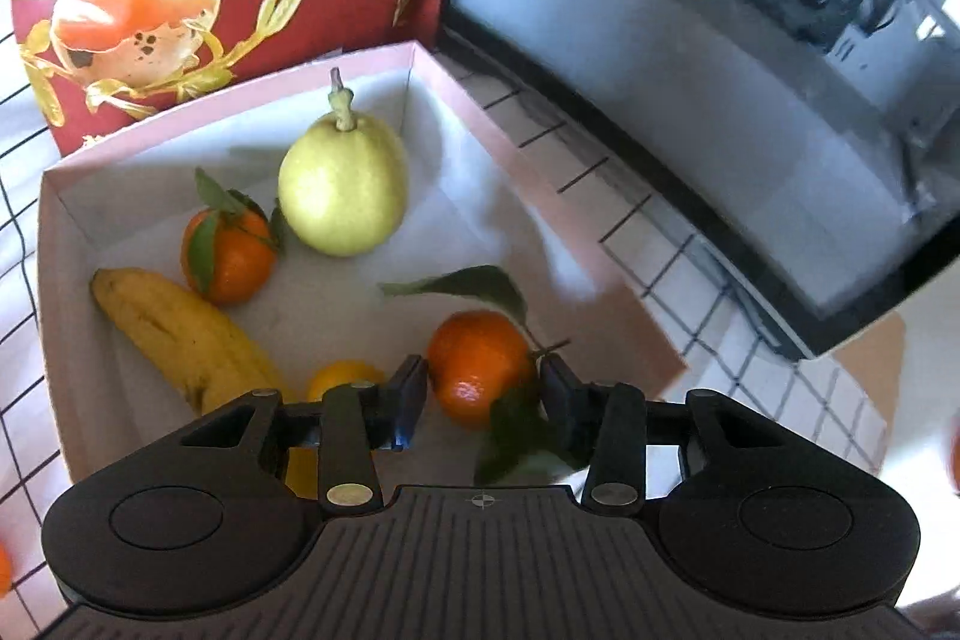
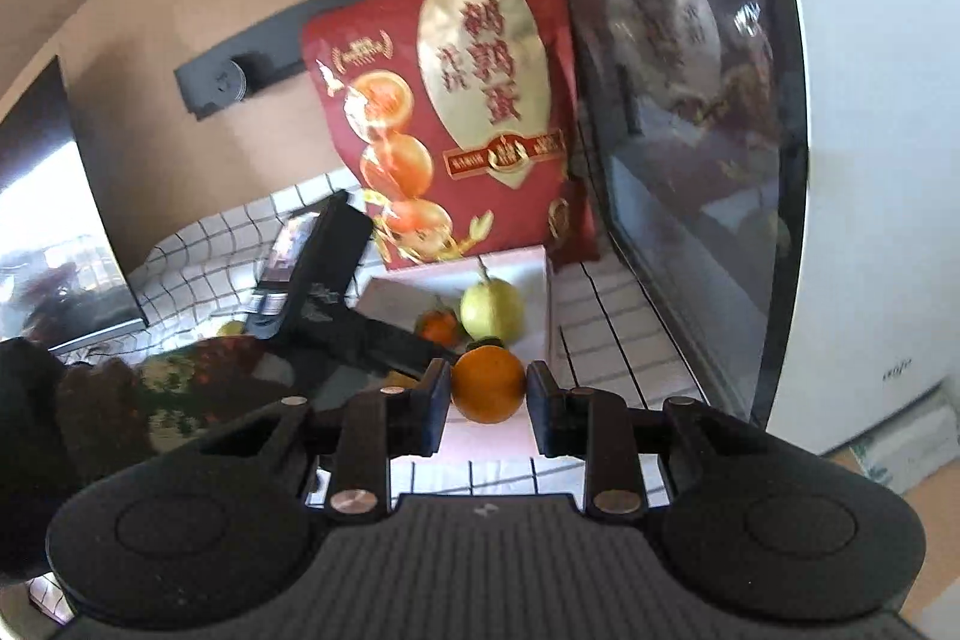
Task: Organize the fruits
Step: 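Carry both tangerines into the pink box and open both grippers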
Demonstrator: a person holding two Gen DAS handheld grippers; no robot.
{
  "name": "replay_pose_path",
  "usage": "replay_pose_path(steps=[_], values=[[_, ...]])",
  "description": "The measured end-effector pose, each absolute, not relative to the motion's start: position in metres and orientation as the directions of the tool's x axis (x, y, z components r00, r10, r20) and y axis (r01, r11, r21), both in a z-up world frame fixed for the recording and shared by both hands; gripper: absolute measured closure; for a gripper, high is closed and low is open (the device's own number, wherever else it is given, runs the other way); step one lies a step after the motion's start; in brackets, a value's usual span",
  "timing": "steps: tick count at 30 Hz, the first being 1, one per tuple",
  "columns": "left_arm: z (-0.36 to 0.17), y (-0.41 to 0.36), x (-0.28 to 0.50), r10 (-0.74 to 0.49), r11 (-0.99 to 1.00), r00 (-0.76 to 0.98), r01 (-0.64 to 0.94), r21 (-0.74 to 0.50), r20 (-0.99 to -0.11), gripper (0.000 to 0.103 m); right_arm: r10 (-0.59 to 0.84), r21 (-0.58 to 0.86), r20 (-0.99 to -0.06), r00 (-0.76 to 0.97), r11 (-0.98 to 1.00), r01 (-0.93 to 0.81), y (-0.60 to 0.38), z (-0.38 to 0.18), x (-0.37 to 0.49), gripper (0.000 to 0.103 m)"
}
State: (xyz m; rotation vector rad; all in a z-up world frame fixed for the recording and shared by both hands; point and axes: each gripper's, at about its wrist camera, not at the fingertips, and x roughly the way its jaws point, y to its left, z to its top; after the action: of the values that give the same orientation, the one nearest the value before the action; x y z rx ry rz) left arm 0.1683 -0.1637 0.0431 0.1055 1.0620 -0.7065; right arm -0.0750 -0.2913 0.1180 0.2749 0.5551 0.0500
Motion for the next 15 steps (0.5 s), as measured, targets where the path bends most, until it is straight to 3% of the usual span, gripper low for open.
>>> replay_pose_path(steps=[5, 9, 15], values=[[0.075, -0.118, 0.141, -0.551, 0.79, 0.401, 0.532, -0.304, -0.731, 0.057, 0.142, 0.292, -0.543, 0.828, 0.956, 0.028, -0.293, 0.103, -0.054, 0.076], [0.097, -0.059, 0.105, -0.608, 0.79, 0.48, 0.442, -0.425, -0.632, 0.057, 0.171, 0.299, -0.549, 0.818, 0.954, 0.001, -0.289, 0.097, -0.024, 0.076], [0.115, 0.022, 0.07, -0.538, 0.837, 0.601, 0.295, -0.461, -0.591, 0.057, 0.198, 0.256, -0.585, 0.786, 0.965, -0.053, -0.272, 0.083, 0.045, 0.076]])
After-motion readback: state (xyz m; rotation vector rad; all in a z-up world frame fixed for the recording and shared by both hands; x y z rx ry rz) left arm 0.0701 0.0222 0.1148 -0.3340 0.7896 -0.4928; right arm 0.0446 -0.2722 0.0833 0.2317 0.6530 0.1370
